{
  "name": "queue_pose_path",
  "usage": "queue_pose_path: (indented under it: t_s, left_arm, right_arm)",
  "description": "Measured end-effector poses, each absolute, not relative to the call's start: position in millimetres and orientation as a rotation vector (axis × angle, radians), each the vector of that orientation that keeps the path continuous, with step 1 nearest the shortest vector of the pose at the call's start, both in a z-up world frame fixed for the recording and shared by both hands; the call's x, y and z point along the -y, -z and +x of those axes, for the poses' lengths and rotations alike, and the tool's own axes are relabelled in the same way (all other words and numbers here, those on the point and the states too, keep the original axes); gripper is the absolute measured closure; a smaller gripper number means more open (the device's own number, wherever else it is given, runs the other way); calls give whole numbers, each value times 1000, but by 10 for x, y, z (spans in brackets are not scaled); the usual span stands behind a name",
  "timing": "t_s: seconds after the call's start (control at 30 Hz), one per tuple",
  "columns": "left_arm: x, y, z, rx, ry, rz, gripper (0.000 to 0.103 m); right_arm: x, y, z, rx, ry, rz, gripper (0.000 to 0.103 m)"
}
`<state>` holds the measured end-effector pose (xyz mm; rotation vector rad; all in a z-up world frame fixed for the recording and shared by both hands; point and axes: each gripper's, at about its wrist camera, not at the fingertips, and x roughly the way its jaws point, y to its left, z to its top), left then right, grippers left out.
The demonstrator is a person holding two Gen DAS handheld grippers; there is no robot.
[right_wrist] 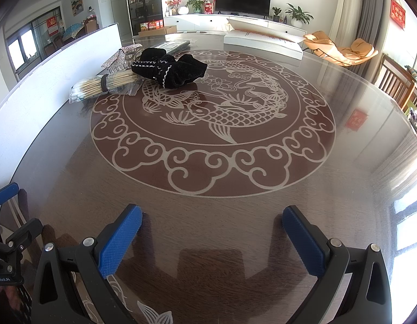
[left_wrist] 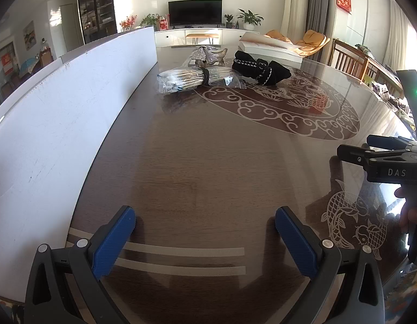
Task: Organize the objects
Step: 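Grasp the black knit item with the right tool and lift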
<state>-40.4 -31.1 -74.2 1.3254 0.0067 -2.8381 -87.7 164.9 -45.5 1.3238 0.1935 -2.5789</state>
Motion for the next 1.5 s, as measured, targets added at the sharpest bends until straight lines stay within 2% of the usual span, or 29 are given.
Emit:
queue_pose_path:
  t_s: [0.2, 0.37, 0.53, 0.6, 0.67, 0.7, 0.73, 0.77, 0.8, 0.83, 0.93, 1.3, 1.37, 1.43, 1.5]
  left_arm:
    - [304, 746, -407, -6, 2839, 1320, 0]
    - [305, 743, -408, -5, 2838, 1320, 0]
    - [309, 738, -428, -7, 2836, 1323, 0]
    - [311, 739, -431, -7, 2835, 1324, 0]
    - [311, 739, -432, -8, 2834, 1324, 0]
    - [310, 739, -433, -8, 2832, 1324, 0]
    - [309, 738, -433, -8, 2831, 1323, 0]
    - [308, 739, -436, -9, 2831, 1322, 0]
    - [302, 742, -440, -9, 2831, 1322, 0]
    - [302, 742, -439, -9, 2830, 1321, 0]
    - [300, 742, -433, -9, 2830, 1320, 0]
    - [298, 741, -430, -9, 2830, 1319, 0]
    - [298, 741, -430, -9, 2831, 1317, 0]
    - [297, 739, -431, -9, 2832, 1313, 0]
    - [296, 736, -433, -9, 2834, 1309, 0]
  right_arm:
    - [-1371, 379, -1337, -289, 2402, 1345, 0]
    - [-871, 36, -1802, -542, 2399, 1128, 0]
    - [-454, 181, -2282, -741, 2318, 1174, 1]
    - [-385, 243, -2412, -765, 2307, 1194, 2]
    - [-375, 280, -2518, -726, 2297, 1223, 8]
    - [-392, 294, -2561, -683, 2279, 1255, 19]
    - [-423, 311, -2602, -631, 2262, 1300, 37]
    - [-464, 317, -2619, -569, 2254, 1334, 44]
    - [-508, 317, -2611, -521, 2253, 1350, 55]
    - [-543, 319, -2578, -512, 2261, 1357, 56]
    - [-683, 325, -2373, -495, 2279, 1360, 56]
    - [-1657, 293, -1078, -185, 2439, 1377, 56]
    - [-1741, 289, -979, -146, 2482, 1350, 51]
    - [-1776, 316, -975, -131, 2503, 1335, 29]
    - [-1768, 361, -1028, -120, 2501, 1341, 21]
